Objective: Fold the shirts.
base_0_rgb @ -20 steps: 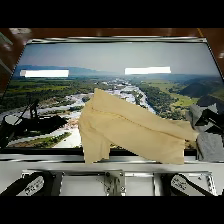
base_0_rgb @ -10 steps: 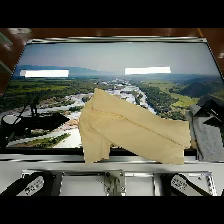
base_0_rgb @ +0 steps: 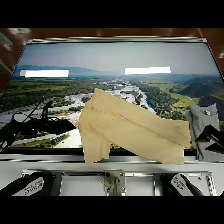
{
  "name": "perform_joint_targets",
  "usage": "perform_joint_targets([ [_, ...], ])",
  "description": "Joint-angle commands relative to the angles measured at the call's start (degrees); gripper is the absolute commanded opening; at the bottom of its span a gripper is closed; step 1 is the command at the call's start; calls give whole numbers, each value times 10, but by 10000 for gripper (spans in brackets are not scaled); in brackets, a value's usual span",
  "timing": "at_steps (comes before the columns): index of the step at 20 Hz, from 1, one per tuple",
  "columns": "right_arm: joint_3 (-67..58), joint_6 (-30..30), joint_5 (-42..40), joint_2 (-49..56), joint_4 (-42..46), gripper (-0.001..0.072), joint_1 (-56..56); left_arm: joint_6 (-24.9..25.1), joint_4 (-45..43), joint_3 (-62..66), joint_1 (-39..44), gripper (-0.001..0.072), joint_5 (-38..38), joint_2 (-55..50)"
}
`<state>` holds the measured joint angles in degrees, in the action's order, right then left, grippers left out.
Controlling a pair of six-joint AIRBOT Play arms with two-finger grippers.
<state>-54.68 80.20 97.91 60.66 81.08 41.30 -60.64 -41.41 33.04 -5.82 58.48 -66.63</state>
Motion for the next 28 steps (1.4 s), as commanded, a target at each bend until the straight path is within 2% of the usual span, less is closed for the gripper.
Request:
perform_joint_targets([
  [1, 80, -20, -55, -23, -64, 592, 15, -24, -2, 12, 34, 534, -35, -50],
  [8, 98, -40, -151, -23, -86, 592, 14, -42, -8, 90, 37, 534, -75, -100],
  [14, 98, -45, -207, -23, -87, 591, 14, -78, -23, 258, 41, 534, -52, -151],
  [15, 98, -45, -210, -23, -89, 591, 14, -89, -64, 291, 41, 534, -16, -167],
  [17, 98, -45, -220, -23, -91, 591, 14, -148, -188, 330, 40, 538, 52, -190],
  [18, 98, -45, -227, -23, -94, 591, 14, -166, -229, 334, 40, 601, 78, -194],
  [19, 98, -45, -231, -23, -96, 591, 14, -170, -247, 331, 40, 631, 106, -196],
  [21, 98, -45, -236, -23, -96, 592, 14, -159, -240, 318, 43, 660, 137, -199],
  [23, 98, -45, -242, -23, -96, 592, 14, -162, -239, 299, 49, 677, 116, -205],
  [28, 99, -44, -235, -16, -94, 592, 14, -157, -155, 297, 78, 677, 94, -261],
])
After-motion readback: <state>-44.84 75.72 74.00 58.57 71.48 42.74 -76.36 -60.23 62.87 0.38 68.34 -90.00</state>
